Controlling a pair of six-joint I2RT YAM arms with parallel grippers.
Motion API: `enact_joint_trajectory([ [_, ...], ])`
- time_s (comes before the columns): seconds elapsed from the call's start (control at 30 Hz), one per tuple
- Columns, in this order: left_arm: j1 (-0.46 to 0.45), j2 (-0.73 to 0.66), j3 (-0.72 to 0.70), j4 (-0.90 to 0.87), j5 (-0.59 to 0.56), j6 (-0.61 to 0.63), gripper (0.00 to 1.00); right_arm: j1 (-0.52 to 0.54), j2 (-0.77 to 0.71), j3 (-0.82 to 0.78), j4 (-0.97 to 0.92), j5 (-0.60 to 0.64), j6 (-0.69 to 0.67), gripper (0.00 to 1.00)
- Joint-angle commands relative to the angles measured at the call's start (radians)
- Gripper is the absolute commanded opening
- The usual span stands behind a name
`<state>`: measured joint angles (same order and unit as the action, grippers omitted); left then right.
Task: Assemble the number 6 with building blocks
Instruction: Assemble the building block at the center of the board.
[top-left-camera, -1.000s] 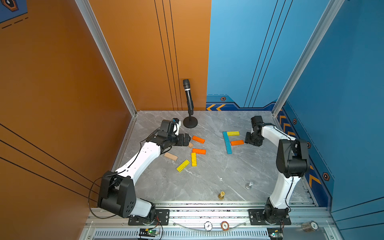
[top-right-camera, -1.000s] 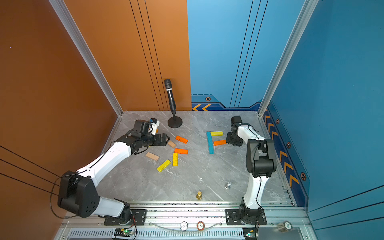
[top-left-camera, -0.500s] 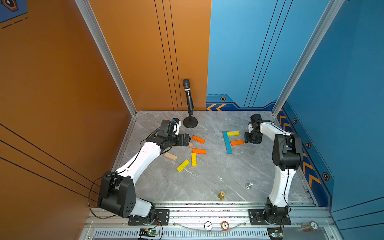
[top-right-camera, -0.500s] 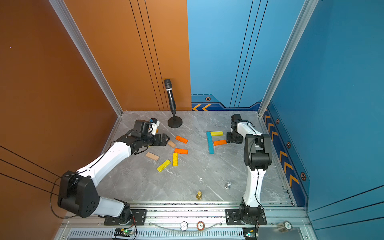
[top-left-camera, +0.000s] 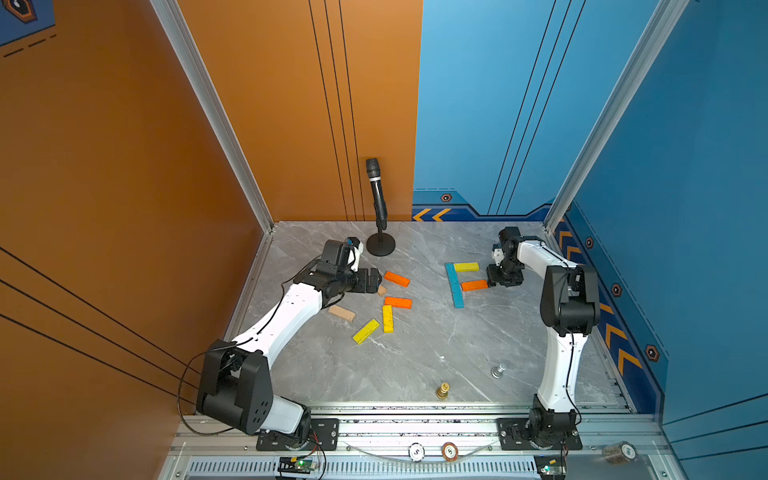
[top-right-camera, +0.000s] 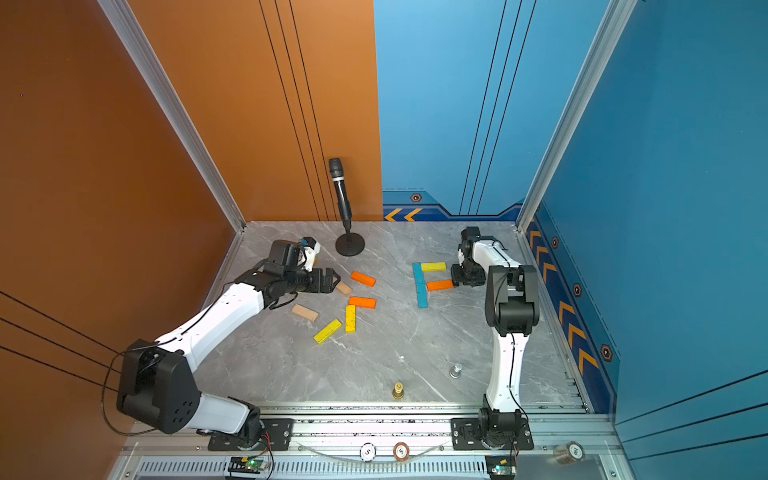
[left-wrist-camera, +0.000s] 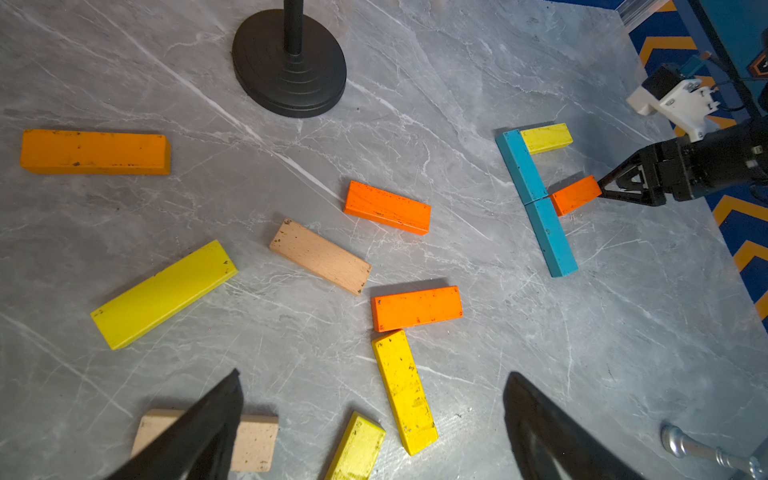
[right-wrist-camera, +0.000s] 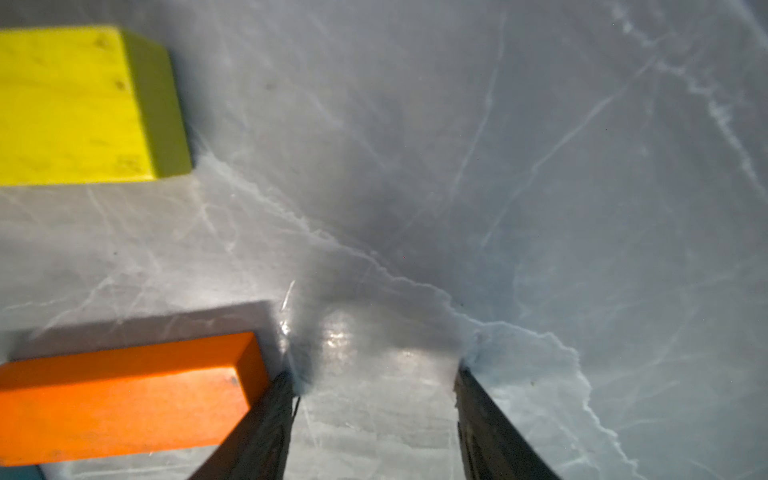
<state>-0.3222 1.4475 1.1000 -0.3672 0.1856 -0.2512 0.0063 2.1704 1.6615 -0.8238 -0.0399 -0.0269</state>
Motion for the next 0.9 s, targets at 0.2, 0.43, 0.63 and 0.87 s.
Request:
enact_joint_trajectory([
  [0.2, -0.008, 0.011, 0.017, -0.024, -0.001, 0.02, 0.98, 0.006, 0.003, 0.0, -0.062, -0.026, -0.001, 0.66],
  [0.43, -0.007, 0.013, 0.016, -0.024, -0.001, 0.019, 0.98, 0.008, 0.004, -0.001, -0.064, -0.038, 0.004, 0.67],
  [0.63, -0.007, 0.014, 0.016, -0.024, 0.0, 0.018, 0.98, 0.011, 0.006, 0.004, -0.064, -0.041, 0.002, 0.68],
  [0.87, -0.009, 0.017, 0.017, -0.024, -0.001, 0.018, 0.98, 0.015, 0.011, 0.015, -0.064, -0.035, 0.003, 0.68],
])
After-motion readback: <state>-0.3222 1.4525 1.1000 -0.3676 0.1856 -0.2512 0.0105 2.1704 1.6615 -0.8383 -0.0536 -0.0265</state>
